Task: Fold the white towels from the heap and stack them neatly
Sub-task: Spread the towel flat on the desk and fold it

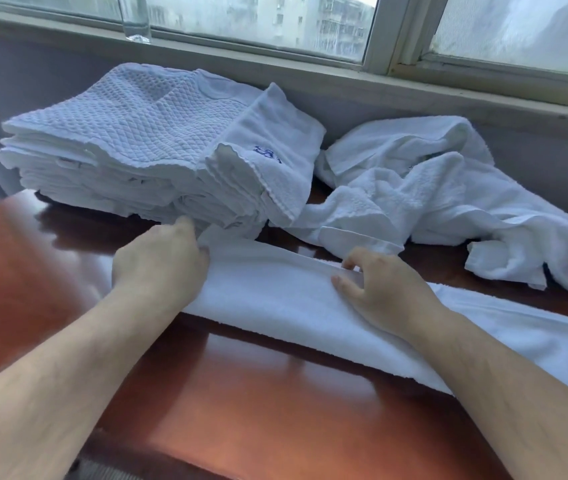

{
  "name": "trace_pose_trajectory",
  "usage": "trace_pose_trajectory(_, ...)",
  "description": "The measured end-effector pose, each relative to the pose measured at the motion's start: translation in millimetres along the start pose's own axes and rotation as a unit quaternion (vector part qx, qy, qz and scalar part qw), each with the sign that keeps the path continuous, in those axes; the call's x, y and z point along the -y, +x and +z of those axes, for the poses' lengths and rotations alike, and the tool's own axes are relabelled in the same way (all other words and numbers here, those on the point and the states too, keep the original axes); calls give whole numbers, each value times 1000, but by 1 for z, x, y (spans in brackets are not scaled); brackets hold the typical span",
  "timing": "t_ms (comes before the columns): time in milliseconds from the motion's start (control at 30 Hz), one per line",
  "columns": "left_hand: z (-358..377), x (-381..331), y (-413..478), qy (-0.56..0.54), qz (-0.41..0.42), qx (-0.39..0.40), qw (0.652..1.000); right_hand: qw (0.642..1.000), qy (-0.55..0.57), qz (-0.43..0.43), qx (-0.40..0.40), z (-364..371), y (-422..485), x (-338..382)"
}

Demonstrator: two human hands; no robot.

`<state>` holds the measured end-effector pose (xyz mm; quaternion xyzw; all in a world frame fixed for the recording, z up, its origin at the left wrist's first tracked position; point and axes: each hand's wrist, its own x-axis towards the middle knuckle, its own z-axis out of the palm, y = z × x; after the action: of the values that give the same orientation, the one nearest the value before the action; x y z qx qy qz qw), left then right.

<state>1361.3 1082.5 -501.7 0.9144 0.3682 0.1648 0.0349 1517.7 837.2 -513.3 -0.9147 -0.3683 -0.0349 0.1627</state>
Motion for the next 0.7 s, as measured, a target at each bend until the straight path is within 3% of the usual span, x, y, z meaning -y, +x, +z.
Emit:
trace_pose_trajectory(100,2,-20,-15,-10,123,-82,989,1000,19,0,-3,4,3,5)
trace_pose_trajectory(167,5,-36,-25,-77,236,-84,965,1000,25,6,9,5,7,10)
trace_pose_trajectory(267,15,-51,-31,-167,296,75,937,999,-37,15,-22,4,7,16)
trace_pose_trajectory(367,30,-48,-28,-107,294,161,936,988,-85,-50,-121,2,-13,26)
trace_pose_trajectory(433,35,-45,-24,-83,277,192,938,985,-59,-95,-130,1,-34,30)
trace_pose_trajectory(500,37,-44,-20,-69,263,213,939,993,-41,-81,-79,0,-52,26)
trace_pose_trajectory(633,38,-42,-12,-43,256,215,941,995,-10,-9,99,-10,-77,-8)
trace_pose_trajectory(700,38,-41,-11,-36,259,212,942,990,-29,5,136,-17,-92,-29)
